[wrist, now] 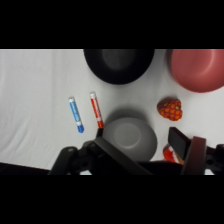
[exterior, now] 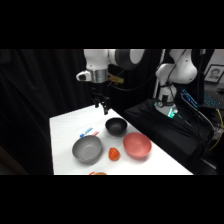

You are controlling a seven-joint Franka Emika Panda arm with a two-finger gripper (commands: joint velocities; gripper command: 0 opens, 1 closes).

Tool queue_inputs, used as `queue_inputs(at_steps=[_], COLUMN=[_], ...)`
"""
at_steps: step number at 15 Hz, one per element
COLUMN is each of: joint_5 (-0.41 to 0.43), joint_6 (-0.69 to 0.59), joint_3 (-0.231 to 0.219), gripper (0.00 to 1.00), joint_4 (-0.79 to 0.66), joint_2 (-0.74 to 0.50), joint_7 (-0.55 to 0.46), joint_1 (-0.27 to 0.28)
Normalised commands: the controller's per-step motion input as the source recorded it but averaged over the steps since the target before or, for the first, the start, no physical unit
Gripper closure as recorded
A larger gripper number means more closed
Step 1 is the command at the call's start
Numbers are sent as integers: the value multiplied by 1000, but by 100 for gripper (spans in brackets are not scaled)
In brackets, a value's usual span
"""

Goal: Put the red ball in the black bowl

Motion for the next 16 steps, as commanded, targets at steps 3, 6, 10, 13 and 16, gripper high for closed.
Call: queue_inputs(at_steps=[3,6,10,13,16], joint_5=[13,49,87,124,143], joint_6=[-1,2,9,38,129], joint_3=[32,50,61,52,41], gripper=[0,0,0,0,0], joint_4=[23,98,189,221,171], joint_2=[-3,58,146,179,165], joint_7=[47,145,209,227,179], joint_1=[-7,22,55,67,58])
